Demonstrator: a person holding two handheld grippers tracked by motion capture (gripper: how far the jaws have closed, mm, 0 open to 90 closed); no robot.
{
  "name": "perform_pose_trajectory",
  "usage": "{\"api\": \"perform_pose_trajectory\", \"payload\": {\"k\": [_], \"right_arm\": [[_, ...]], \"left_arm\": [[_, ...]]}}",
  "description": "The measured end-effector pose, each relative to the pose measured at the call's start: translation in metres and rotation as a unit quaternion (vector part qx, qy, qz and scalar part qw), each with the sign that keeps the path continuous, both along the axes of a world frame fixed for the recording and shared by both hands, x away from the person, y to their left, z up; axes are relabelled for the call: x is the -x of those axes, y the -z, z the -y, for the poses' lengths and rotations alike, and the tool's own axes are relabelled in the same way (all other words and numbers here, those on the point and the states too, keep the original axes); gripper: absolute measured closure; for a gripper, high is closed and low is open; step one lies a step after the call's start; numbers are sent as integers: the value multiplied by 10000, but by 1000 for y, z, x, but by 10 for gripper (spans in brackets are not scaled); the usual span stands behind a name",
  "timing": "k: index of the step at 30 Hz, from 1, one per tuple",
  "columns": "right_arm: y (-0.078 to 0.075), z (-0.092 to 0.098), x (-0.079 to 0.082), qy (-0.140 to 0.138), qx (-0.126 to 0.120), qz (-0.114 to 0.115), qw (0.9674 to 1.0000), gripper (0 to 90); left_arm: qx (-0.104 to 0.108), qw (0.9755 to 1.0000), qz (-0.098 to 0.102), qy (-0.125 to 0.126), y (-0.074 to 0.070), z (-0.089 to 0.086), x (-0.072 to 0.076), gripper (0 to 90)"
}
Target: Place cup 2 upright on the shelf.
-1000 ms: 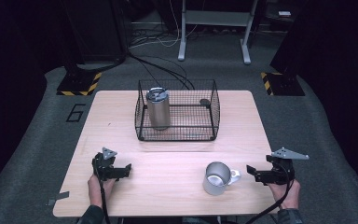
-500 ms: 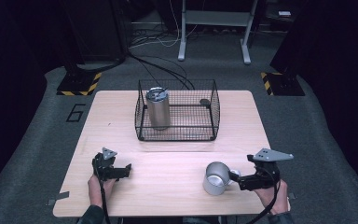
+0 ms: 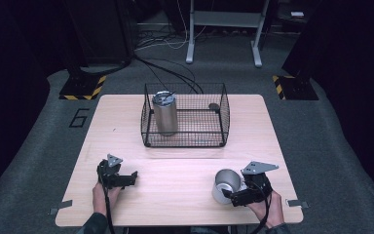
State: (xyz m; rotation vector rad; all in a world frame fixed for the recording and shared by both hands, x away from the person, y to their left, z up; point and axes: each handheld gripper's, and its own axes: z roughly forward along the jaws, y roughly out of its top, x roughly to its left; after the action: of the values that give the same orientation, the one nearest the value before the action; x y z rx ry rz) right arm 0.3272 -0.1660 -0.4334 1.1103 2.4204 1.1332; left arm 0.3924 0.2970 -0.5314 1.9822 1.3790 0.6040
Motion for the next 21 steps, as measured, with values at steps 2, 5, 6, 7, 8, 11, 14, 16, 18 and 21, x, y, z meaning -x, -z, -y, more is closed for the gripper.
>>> {"api": "perform_pose_trajectory", "payload": {"k": [2, 5, 6, 7, 8, 11, 14, 16, 18, 21], "right_arm": [[2, -4, 1, 9, 74, -35, 10000, 0], [6, -9, 0, -15, 195, -68, 9998, 0], [6, -11, 0, -2, 242, -15, 9997, 0], [6, -12, 0, 6, 292, -32, 9996, 0], [6, -13, -1, 2, 329, -46, 9994, 0], [7, -16, -2, 71, 471, -2, 9989, 32], [8, -18, -2, 131, 504, 0, 9986, 47], [8, -18, -2, 120, 525, 45, 9985, 48], [8, -18, -2, 100, 544, 51, 9985, 49], [9, -17, -1, 96, 545, 69, 9984, 50]], "left_arm": [[8, 10000, -19, 8, 0, 0, 0, 12], [-15, 10000, -35, 52, 0, 0, -2, 9], [-18, 10000, -14, 41, 0, 0, -2, 6], [-3, 10000, -5, 14, 0, 1, -2, 4], [-2, 10000, -7, 14, 0, 1, -2, 4], [-7, 10000, -8, 20, 0, 1, -2, 4], [-20, 10000, -18, 34, 0, 1, -3, 4], [-21, 10000, -27, 37, 0, 1, -3, 4], [-17, 10000, -14, 37, 0, 1, -3, 3], [-31, 10000, -30, 39, 0, 1, -3, 3]]}}
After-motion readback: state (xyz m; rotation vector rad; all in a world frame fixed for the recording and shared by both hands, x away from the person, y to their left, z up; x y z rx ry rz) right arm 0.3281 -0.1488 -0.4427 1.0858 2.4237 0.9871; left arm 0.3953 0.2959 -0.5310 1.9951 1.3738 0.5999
